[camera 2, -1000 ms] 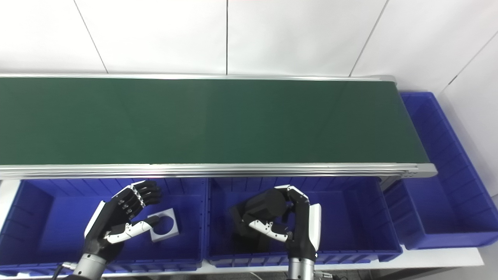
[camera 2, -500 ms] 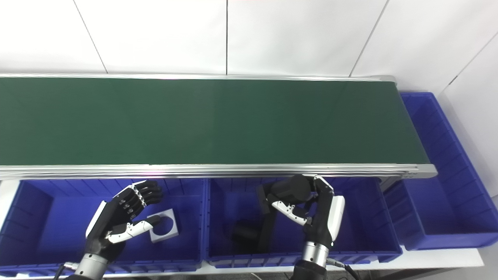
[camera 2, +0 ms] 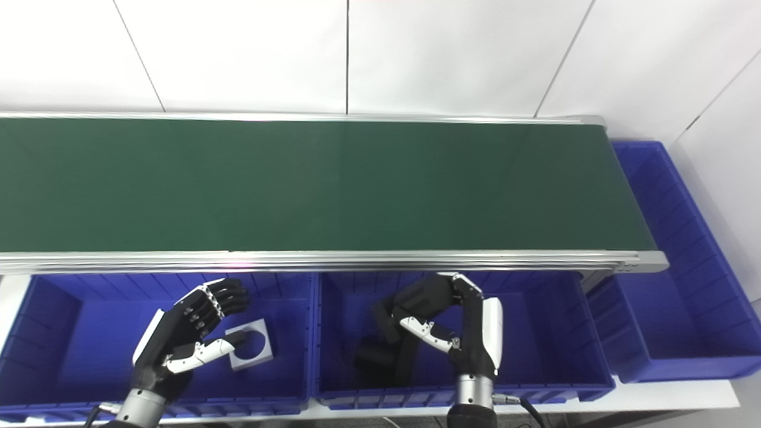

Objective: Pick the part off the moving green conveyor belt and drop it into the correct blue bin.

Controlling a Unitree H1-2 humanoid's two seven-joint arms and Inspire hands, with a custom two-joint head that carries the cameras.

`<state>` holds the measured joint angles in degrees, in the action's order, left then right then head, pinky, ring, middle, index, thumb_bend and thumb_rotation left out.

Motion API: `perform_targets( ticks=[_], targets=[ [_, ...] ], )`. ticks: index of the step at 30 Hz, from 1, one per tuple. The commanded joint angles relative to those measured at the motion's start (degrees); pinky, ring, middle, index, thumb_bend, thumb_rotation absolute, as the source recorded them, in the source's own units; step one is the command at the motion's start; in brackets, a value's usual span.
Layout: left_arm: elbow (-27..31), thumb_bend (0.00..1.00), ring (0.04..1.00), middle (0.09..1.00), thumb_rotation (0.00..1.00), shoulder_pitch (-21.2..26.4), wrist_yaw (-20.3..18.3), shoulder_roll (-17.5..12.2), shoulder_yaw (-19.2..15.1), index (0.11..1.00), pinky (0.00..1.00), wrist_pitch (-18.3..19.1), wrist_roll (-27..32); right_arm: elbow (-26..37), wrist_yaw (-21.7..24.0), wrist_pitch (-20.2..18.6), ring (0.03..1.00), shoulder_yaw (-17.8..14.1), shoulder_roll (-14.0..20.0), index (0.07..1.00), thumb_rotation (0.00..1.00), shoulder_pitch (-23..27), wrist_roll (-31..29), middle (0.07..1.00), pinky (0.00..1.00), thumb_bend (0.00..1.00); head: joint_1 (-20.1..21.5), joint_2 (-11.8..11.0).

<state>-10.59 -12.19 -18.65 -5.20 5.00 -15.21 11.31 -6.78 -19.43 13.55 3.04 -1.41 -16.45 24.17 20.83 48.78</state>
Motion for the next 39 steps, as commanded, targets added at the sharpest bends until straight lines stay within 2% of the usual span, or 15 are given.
perform_targets(
  ticks=[1,5,12,17,20,23,24,26,27,29,32,36,39],
  targets=[
    [1.4,0.66,0.703,0.708,0.00,0.8,-0.2,0.2,0.1,0.705,0.73,-1.2,0.0,2.2,2.0,-1.1,0.779,0.8,0.2,0.860,0.24,-0.2,-0.8,0.834,0.67,0.74,-0.1,0.0],
    [1.4,0.67,0.702,0.709,0.00,0.7,0.0,0.2,0.2,0.705,0.72,-1.1,-0.2,2.9,4.3,-1.7,0.912,1.5,0.5,0.992,0.36,-0.6,-2.0,0.946,0.86,0.79,-0.1,0.0],
    [0.9,0.66,0.705,0.710,0.00,0.7,-0.3,0.2,0.2,0.707,0.73,-1.8,0.0,4.8,5.5,-3.0,0.964,2.6,0.9,1.000,0.46,-1.3,0.1,1.000,0.89,0.85,-0.3,-0.2],
    [0.4,0.67,0.703,0.708,0.00,0.6,-0.3,0.3,0.4,0.705,0.73,-2.3,-0.4,5.3,4.6,-1.7,0.959,2.9,0.7,1.000,0.43,-2.0,0.8,1.000,0.88,0.84,-0.8,-0.9],
    [-0.3,0.67,0.699,0.706,0.00,0.7,-0.3,0.4,0.6,0.703,0.72,-3.0,-0.7,5.3,3.7,0.9,0.931,2.8,0.2,1.000,0.34,-2.6,-0.2,0.976,0.84,0.81,-1.2,-1.4],
    [-0.9,0.66,0.702,0.708,0.00,0.6,-0.4,0.6,0.7,0.704,0.73,-3.2,-0.8,4.3,2.7,4.8,0.899,2.8,0.3,0.969,0.28,-3.0,-1.2,0.943,0.80,0.78,-1.8,-2.5],
    [-0.9,0.66,0.702,0.708,0.00,0.6,-0.3,0.6,0.7,0.704,0.73,-3.1,-0.9,3.8,2.3,7.0,0.896,3.0,0.4,0.966,0.27,-3.1,-1.7,0.940,0.79,0.78,-1.8,-2.5],
    [-1.6,0.66,0.708,0.711,0.00,0.6,-0.3,0.7,0.8,0.706,0.73,-3.6,-1.3,2.2,1.7,11.5,0.869,3.5,0.8,0.929,0.20,-3.1,-2.9,0.916,0.75,0.75,-2.7,-4.3],
    [-1.9,0.66,0.710,0.713,0.00,0.6,-0.4,0.7,0.9,0.707,0.73,-3.8,-1.4,1.8,1.7,12.7,0.852,4.3,1.1,0.912,0.18,-3.1,-4.0,0.901,0.74,0.74,-2.7,-4.3],
    [-2.6,0.65,0.719,0.720,0.00,0.6,-0.4,0.8,1.1,0.712,0.75,-4.1,-1.4,1.4,1.4,13.3,0.824,6.1,1.9,0.879,0.12,-3.1,-5.8,0.870,0.72,0.71,-3.6,-6.0],
    [-4.1,0.63,0.725,0.724,0.00,0.8,-0.4,1.0,1.3,0.720,0.76,-5.5,-1.7,0.8,0.7,13.4,0.780,8.5,3.0,0.826,0.10,-3.1,-7.1,0.823,0.68,0.71,-5.0,-8.1],
    [-5.7,0.64,0.732,0.725,0.00,1.1,-0.3,1.2,1.3,0.720,0.78,-7.0,-2.0,-0.4,-1.2,13.4,0.756,11.1,4.0,0.789,0.09,-2.5,-6.4,0.796,0.65,0.70,-6.2,-9.3],
    [-6.2,0.65,0.737,0.731,0.00,1.3,-0.1,1.4,1.1,0.722,0.79,-7.8,-2.1,-1.3,-2.5,13.4,0.727,13.4,5.0,0.731,0.05,-1.7,-6.9,0.768,0.62,0.70,-6.7,-9.8]
  ],
)
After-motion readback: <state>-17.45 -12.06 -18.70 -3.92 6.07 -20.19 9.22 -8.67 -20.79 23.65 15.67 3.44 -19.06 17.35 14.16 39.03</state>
